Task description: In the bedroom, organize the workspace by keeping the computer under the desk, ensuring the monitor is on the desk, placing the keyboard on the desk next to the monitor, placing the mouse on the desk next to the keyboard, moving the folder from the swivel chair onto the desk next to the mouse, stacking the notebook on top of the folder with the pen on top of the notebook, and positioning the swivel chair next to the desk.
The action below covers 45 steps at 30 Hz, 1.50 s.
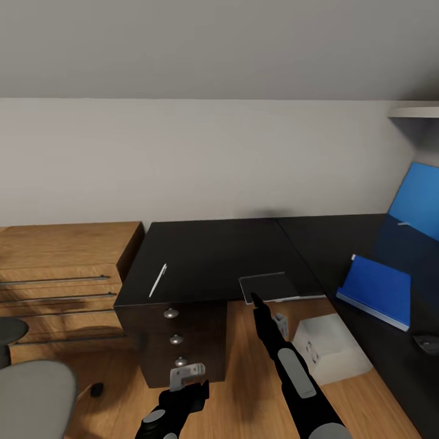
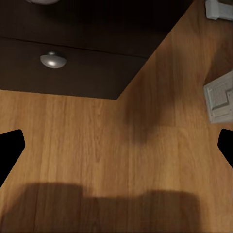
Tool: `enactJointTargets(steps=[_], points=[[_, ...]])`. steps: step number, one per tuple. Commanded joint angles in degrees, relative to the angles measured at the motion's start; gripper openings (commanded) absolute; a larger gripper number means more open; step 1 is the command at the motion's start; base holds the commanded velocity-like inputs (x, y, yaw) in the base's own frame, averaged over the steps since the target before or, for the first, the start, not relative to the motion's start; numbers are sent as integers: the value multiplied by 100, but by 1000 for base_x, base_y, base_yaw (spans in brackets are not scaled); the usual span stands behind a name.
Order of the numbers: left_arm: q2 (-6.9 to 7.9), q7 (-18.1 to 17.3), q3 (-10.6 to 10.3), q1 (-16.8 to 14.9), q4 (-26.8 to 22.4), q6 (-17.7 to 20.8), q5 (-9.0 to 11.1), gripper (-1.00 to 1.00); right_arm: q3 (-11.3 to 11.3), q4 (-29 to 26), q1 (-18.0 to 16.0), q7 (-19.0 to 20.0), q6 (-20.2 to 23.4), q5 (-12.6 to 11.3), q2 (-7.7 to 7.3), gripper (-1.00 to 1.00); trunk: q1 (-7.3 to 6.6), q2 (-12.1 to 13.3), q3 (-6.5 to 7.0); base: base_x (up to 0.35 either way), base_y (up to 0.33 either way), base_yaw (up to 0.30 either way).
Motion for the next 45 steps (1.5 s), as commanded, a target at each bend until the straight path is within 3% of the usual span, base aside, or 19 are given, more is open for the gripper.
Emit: enactJointTargets(steps=[1, 24, 25, 45], points=[[3, 45, -9, -5, -7, 13, 38, 100, -13, 0, -2, 20, 31, -60, 3, 100, 1, -3, -5, 81, 0, 0], [7, 43, -9, -5, 9, 16, 44, 100, -11, 0, -5, 12, 24, -47, 3, 100, 1, -3, -5, 29, 0, 0], [7, 44, -9, -5, 10, 16, 44, 100, -12, 0, -5, 10, 23, -45, 3, -100, 1, -3, -5, 0, 0, 0], [7, 37, -9, -5, 89, 18, 44, 100, 20, -19, -1, -8, -3, -41, 3, -100, -43, 78, 31, 0, 0, 0]])
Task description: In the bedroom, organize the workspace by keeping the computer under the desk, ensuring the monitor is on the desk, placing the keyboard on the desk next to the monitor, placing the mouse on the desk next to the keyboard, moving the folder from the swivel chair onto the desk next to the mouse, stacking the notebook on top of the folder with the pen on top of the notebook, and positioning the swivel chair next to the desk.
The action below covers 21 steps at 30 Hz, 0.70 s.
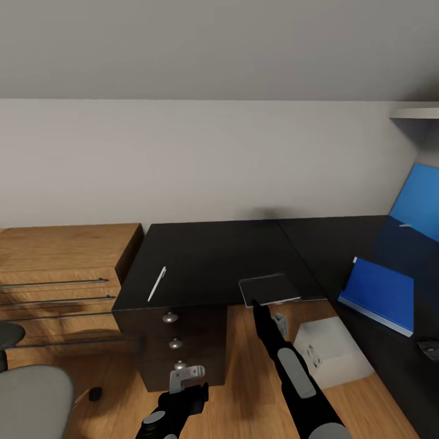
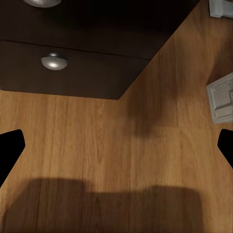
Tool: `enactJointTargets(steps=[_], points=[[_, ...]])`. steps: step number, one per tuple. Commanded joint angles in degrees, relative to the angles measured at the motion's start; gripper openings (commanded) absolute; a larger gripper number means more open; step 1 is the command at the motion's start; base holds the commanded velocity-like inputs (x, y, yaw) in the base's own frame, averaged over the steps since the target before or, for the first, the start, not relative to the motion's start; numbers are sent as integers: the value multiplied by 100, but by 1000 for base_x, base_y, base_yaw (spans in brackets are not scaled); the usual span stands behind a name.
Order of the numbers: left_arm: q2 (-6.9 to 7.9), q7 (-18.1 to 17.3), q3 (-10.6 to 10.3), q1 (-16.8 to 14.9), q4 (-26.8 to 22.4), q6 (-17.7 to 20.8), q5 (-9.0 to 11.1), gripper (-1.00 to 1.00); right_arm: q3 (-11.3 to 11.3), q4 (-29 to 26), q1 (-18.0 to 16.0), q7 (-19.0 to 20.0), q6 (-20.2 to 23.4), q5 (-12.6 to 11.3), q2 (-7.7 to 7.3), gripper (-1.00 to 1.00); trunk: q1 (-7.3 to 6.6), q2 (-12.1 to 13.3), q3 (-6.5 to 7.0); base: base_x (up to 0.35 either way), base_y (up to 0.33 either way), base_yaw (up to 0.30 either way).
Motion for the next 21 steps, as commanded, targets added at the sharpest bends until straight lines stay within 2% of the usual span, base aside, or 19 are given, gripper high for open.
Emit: enactJointTargets(steps=[1, 11, 21], points=[[3, 46, -9, -5, -8, 11, 36, 100, -10, -11, -1, 30, 23, -67, 2, -100, -23, 39, 13, 0, 0, 0], [-1, 52, -9, -5, -8, 10, 36, 100, -10, -40, -2, 42, 20, -67, 2, -100, -243, 440, 193, 0, 0, 0], [-20, 57, -14, -5, 90, 3, 27, 100, -17, -318, 1, 17, 28, -52, -24, -100, -462, 841, 372, 0, 0, 0]])
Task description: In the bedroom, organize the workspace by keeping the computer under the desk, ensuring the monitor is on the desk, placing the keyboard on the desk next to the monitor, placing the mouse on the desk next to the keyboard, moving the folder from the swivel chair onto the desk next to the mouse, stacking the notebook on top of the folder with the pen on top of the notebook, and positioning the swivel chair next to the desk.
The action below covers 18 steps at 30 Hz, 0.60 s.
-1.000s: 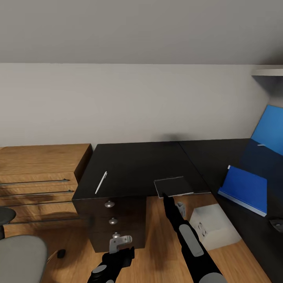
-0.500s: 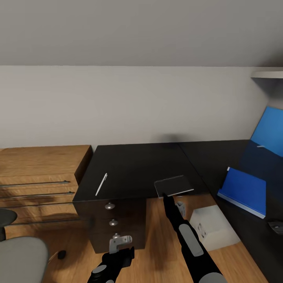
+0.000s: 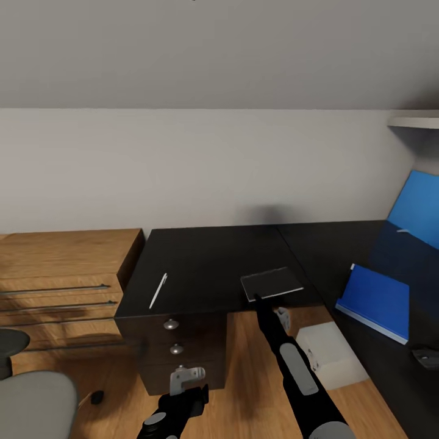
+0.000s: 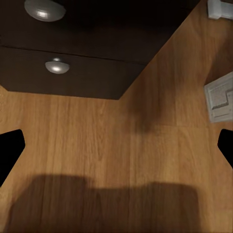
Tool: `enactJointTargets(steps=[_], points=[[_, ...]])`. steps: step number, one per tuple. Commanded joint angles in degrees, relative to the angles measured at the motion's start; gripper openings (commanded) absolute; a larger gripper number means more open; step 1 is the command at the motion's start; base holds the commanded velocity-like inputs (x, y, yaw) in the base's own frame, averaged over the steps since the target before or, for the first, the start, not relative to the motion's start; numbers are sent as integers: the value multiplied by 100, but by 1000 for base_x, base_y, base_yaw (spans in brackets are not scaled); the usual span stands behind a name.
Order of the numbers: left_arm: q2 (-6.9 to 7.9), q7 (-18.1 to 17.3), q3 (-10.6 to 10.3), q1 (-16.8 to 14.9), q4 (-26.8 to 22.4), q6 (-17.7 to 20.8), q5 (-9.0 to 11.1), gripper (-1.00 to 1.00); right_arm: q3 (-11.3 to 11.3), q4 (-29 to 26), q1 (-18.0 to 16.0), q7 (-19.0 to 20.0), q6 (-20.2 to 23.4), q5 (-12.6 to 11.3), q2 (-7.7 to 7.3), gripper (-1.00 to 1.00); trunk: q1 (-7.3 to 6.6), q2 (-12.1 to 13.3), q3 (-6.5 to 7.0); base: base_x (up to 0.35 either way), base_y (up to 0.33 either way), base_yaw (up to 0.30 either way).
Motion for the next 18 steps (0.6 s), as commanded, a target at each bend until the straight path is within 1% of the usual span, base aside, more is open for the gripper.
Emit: enactJointTargets(steps=[1, 9, 10, 12, 14, 16, 17, 18], points=[[0, 47, -9, -5, 2, 12, 34, 100, -11, -42, -2, 10, 30, -58, -20, -100, -23, 39, 13, 0, 0, 0], [-8, 64, -21, -5, 185, 4, 15, 100, -18, -402, 40, -26, 36, -70, -185, -100, -199, 360, 157, 0, 0, 0], [-9, 54, -32, -5, 253, 6, 13, 100, -19, -581, 107, -79, 37, -72, -241, -100, -199, 360, 157, 0, 0, 0], [-16, 47, -48, -5, 365, 9, 8, 100, -30, -847, 199, -215, 47, -75, -304, -100, -199, 360, 157, 0, 0, 0], [-18, 35, -60, -5, 447, 10, 2, 100, -65, -1037, 250, -357, 55, -100, -379, -100, -199, 360, 157, 0, 0, 0], [-19, 23, -67, -5, 500, 11, -3, 100, -187, -1209, 283, -548, 61, -236, -498, -100, -199, 360, 157, 0, 0, 0], [-18, 23, -66, -5, 526, 11, -5, 100, -376, -1340, 297, -709, 64, -461, -612, -100, -199, 360, 157, 0, 0, 0], [-19, 23, -65, -5, 536, 11, -2, 100, -538, -1449, 301, -812, 70, -601, -702, -100, -199, 360, 157, 0, 0, 0]])
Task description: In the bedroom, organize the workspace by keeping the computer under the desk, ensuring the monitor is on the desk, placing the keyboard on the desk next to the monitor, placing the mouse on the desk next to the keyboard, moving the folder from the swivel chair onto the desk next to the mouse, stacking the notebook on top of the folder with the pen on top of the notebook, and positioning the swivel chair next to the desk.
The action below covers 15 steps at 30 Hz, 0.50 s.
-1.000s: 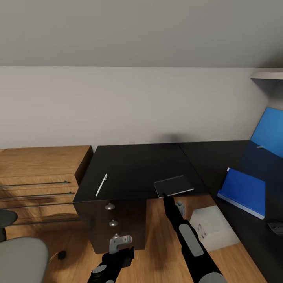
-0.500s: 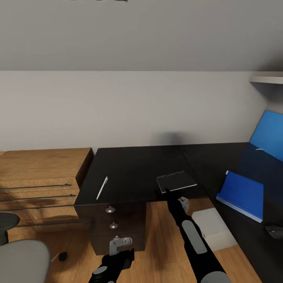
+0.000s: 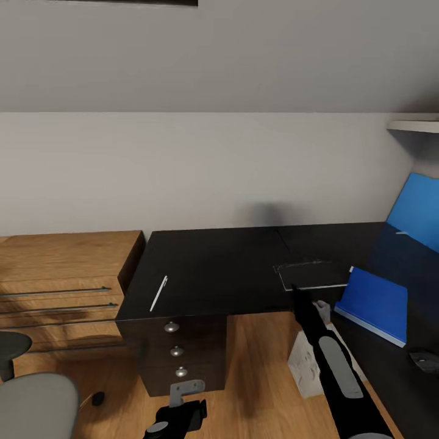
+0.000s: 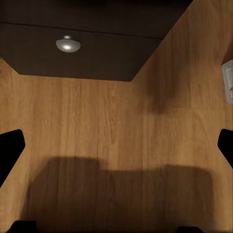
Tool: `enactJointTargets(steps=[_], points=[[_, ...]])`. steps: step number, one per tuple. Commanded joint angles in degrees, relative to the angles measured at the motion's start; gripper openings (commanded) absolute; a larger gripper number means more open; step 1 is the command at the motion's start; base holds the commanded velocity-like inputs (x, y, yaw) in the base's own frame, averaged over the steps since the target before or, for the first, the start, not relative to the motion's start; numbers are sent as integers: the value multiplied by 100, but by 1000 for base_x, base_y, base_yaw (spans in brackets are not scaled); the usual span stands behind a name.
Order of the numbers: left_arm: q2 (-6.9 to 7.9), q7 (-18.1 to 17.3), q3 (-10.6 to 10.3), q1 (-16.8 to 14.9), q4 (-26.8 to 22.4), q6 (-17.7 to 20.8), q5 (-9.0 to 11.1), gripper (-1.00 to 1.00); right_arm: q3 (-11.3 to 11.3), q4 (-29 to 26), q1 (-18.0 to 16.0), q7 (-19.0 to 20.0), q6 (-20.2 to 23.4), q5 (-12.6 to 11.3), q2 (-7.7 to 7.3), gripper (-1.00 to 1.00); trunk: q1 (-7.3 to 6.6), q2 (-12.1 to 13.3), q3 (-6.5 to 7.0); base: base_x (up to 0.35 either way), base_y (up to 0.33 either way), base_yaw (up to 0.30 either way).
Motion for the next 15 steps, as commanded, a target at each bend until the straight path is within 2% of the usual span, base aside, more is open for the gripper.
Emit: enactJointTargets(steps=[1, 3, 5, 12, 15], points=[[1, 46, -10, -6, 1, 11, 41, 100, -96, -71, 0, -36, 42, -123, -65, -100, 0, -3, -6, 0, 0, 0], [1, 46, -9, -6, 9, 11, 43, 100, -222, -155, 2, -96, 39, -207, -230, -100, 0, -3, -6, 0, -7, 0], [1, 46, -9, -6, 12, 11, 44, 100, -367, -188, 3, -119, 41, -282, -311, -100, 0, -3, -6, 0, -70, 0], [8, 48, -5, -6, 13, 6, 38, 100, -654, -212, 3, -127, 36, -316, -353, -100, 0, -3, -6, 0, -195, 0], [9, 53, 9, -6, 13, -2, 26, 100, -863, -213, 3, -130, 29, -318, -352, -100, 0, -3, -6, 0, -247, 0]])
